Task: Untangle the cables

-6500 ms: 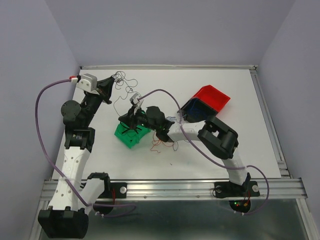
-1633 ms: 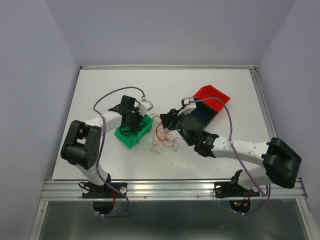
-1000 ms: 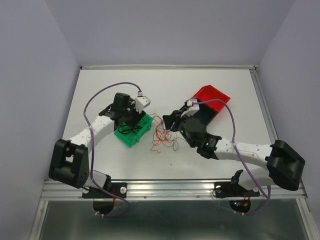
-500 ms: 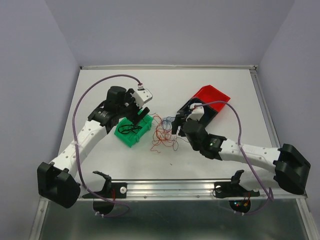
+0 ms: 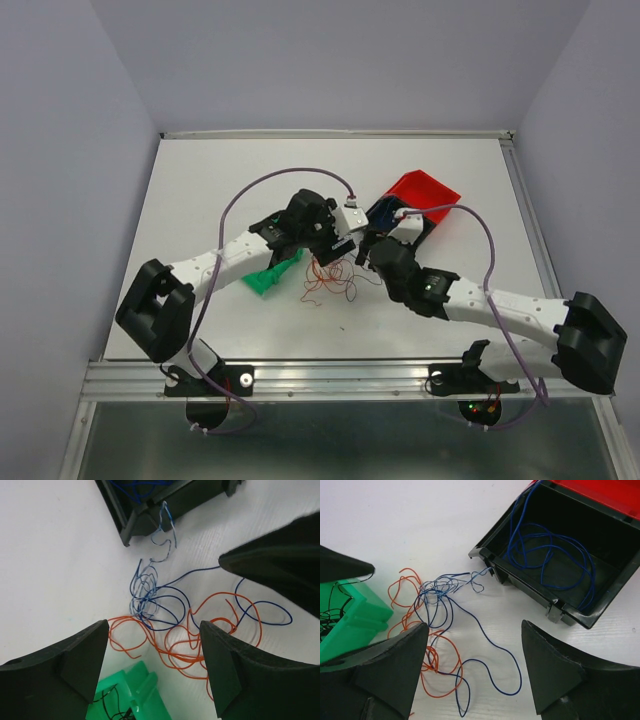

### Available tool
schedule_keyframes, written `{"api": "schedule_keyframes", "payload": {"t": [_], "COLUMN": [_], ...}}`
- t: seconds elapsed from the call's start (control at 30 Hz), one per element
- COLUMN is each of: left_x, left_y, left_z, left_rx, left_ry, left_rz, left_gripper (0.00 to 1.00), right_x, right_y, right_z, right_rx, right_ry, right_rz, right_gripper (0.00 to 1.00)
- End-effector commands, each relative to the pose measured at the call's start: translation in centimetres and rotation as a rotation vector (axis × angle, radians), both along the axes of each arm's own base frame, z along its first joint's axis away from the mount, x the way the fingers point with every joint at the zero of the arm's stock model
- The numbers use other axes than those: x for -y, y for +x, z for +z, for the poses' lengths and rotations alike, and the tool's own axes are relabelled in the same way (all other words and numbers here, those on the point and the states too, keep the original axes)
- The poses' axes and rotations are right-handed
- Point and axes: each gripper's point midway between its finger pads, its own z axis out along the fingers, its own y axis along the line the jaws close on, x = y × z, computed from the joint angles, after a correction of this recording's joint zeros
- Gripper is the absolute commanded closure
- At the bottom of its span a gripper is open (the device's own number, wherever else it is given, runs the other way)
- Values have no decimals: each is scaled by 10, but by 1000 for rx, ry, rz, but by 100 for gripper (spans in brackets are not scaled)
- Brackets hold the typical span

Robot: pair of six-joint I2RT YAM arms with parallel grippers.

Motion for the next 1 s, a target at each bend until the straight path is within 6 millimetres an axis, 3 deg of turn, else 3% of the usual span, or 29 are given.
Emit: {"api": "schedule_keyframes", "payload": {"t": [0.0, 0.03, 0.13, 0.17, 0.4, 0.43, 0.47, 0.53, 0.67, 0.73, 0.83, 0.87, 0.97], "left_x": [1, -1, 0, -3, -17, -19, -24, -30, -44, -57, -93, -93, -114], "left_y": [5, 3, -5, -9, -16, -10, -7, 5, 21, 35, 64, 65, 84], "left_z": [-15, -20, -39, -54, -85, -88, -102, -104, -101, -97, -94, -93, -86], "left_rx": [60, 46, -13, -58, -136, -131, -150, -134, -116, -95, -103, -104, -92], "left_ry": [7, 12, 37, 76, 188, 206, 245, 272, 278, 280, 264, 262, 229], "left_rz": [16, 20, -3, -5, 0, 28, 61, 105, 176, 234, 360, 363, 441], "left_gripper": [15, 15, 15, 16, 21, 26, 36, 52, 68, 70, 70, 70, 71], "right_x": [19, 24, 33, 36, 43, 43, 43, 41, 43, 43, 41, 40, 36], "right_y": [-9, -12, -19, -21, -24, -24, -24, -25, -26, -25, -24, -24, -22], "right_z": [24, 33, 31, 36, 27, 28, 28, 28, 26, 27, 26, 25, 21], "right_rx": [42, 62, 67, 78, 71, 72, 72, 68, 69, 70, 64, 62, 49], "right_ry": [104, 135, 145, 163, 146, 149, 152, 156, 154, 154, 151, 148, 135], "right_rz": [-44, -45, -42, -41, -51, -53, -51, -43, -49, -51, -47, -47, -41], "right_gripper": [20, 20, 20, 20, 19, 19, 19, 19, 19, 19, 19, 19, 19]}}
